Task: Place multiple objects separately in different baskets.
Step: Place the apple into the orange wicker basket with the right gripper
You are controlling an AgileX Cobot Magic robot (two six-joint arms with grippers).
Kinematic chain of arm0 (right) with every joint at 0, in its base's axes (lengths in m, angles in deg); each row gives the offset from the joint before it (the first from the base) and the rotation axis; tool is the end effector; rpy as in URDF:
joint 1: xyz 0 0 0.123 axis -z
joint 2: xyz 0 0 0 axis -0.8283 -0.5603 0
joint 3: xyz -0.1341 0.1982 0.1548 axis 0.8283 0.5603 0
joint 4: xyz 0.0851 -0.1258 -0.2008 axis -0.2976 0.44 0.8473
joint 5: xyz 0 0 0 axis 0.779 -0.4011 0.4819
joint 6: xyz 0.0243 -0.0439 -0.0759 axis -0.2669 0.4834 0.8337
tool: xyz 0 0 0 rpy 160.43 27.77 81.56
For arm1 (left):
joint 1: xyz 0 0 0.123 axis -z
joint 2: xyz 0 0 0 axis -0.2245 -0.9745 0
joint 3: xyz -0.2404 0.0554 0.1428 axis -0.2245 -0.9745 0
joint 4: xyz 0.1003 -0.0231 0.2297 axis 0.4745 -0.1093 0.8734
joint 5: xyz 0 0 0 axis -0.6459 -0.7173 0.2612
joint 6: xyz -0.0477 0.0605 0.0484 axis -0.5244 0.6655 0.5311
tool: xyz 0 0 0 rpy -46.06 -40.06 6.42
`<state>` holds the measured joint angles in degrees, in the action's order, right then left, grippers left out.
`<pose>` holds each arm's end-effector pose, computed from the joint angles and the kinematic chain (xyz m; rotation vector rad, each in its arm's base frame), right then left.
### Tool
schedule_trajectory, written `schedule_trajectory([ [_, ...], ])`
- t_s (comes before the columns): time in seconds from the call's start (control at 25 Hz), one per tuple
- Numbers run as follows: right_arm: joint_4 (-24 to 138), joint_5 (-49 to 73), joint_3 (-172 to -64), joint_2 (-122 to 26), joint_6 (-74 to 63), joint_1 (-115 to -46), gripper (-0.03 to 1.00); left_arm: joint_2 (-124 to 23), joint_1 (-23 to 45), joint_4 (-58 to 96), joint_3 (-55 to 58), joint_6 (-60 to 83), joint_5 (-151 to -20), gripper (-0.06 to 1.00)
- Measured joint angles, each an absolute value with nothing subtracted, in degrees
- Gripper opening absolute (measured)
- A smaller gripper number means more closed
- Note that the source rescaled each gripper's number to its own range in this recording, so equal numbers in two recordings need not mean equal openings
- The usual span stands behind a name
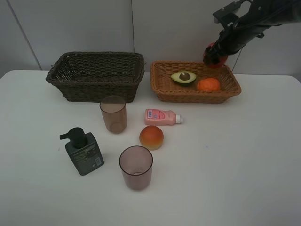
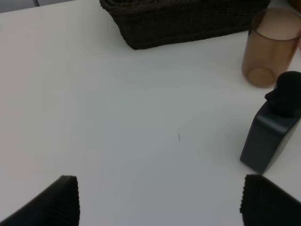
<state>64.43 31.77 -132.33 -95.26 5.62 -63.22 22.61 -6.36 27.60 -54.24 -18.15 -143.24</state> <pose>0.4734 0.0611 0.2092 -0.8508 2.2911 -0.1962 0.0015 -0.0070 0.2533 0.2063 2.1220 -0.1247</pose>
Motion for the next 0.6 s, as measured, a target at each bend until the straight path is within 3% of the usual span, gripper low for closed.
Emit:
schedule_trajectory([
  [0.36,64.36,33.43,-132.33,-96.60,5.62,-63.22,0.50,22.61,-6.36,27.60,-54.24,-18.15,-143.24,0.93],
  [0.6,64.36,32.78,-132.45,-96.60,5.55,-63.22,0.64,22.61,-6.36,27.60,-54.24,-18.15,-143.24,0.93],
])
